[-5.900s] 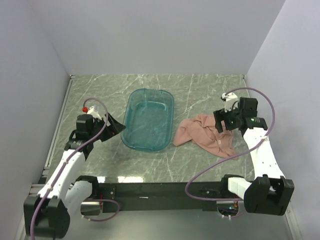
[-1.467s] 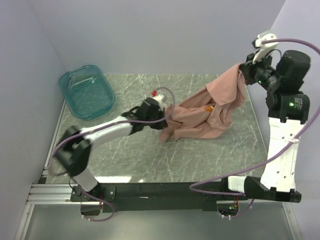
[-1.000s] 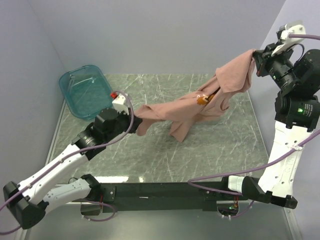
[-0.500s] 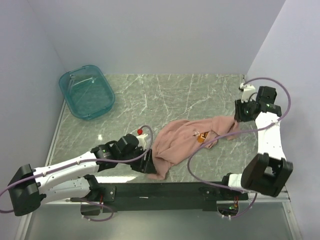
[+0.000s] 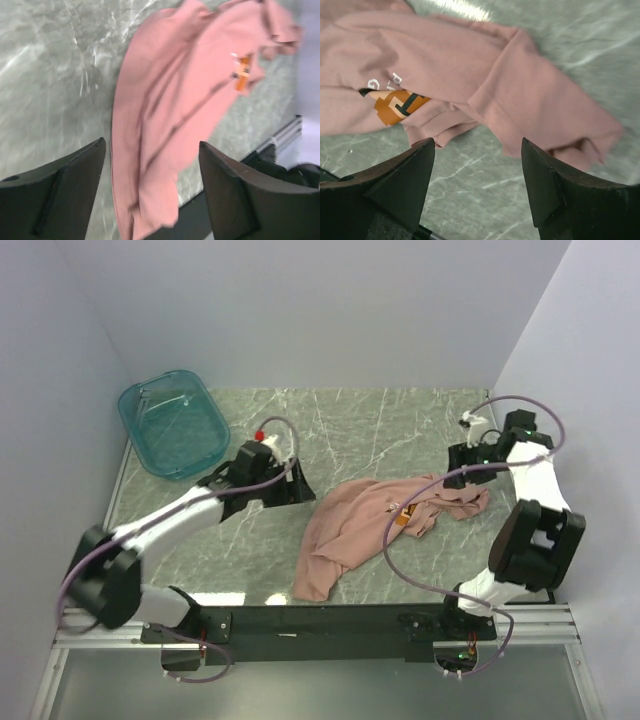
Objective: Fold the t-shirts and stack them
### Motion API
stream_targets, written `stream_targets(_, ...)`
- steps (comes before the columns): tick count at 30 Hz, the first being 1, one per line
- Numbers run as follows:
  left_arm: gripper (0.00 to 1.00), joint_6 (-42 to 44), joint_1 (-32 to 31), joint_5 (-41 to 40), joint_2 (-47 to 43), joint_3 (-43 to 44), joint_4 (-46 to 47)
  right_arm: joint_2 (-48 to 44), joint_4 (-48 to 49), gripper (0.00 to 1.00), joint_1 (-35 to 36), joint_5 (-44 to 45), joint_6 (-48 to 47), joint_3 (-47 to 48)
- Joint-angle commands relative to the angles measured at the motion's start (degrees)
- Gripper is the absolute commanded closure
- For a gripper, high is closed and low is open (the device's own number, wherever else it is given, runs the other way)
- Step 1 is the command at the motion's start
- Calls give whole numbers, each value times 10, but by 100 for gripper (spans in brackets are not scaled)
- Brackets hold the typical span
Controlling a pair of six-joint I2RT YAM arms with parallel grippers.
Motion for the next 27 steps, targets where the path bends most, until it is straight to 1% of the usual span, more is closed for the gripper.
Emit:
stream_targets(1, 23, 32, 2, 68, 89, 66, 53, 50, -10, 24, 34, 19, 6, 5)
stream_targets(2, 26, 34, 1, 94, 127, 76, 60, 63, 11, 24, 42, 36, 14, 3)
stream_targets(4, 26, 36, -8, 96, 156, 99, 60, 78, 23, 26, 62, 62, 28, 3)
stream_targets(5, 26, 36, -12, 96, 161, 104, 63, 90, 33, 28, 71, 69, 34, 6)
stream_targets(10, 26, 27, -15, 91, 166, 92, 76, 115, 85, 30, 124, 136, 98, 1)
stream_targets(11, 26, 24, -15, 88, 163, 85, 81, 130, 96, 34, 136, 163, 108, 3)
stream_targets(13, 26, 22, -15, 85, 157, 78, 84, 144, 104, 39, 142, 189, 128, 7)
stream_targets(14, 26, 23, -15, 83, 155, 72, 83, 154, 110, 50, 144, 213, 132, 10)
stream_targets(16, 26, 24, -15, 75, 148, 65, 81, 160, 115, 60, 144, 229, 141, 11)
stream_targets(17, 25, 26, -15, 74, 144, 60, 81, 159, 118, 68, 144, 243, 142, 7)
stream_targets(19, 25, 28, -15, 71, 138, 54, 84, 157, 119, 76, 145, 249, 137, 5)
stream_targets(20, 25, 32, -15, 74, 138, 53, 85, 153, 117, 86, 145, 251, 135, 5)
stream_targets(22, 26, 39, -16, 82, 140, 54, 87, 138, 116, 99, 140, 252, 131, 9)
stream_targets(23, 25, 52, -17, 86, 141, 57, 87, 112, 114, 100, 137, 248, 130, 19)
stream_targets(25, 26, 69, -20, 94, 145, 63, 89, 79, 99, 100, 122, 200, 115, 40)
stream_targets(27, 25, 105, -29, 91, 149, 74, 90, 31, 41, 100, 103, 121, 78, 111)
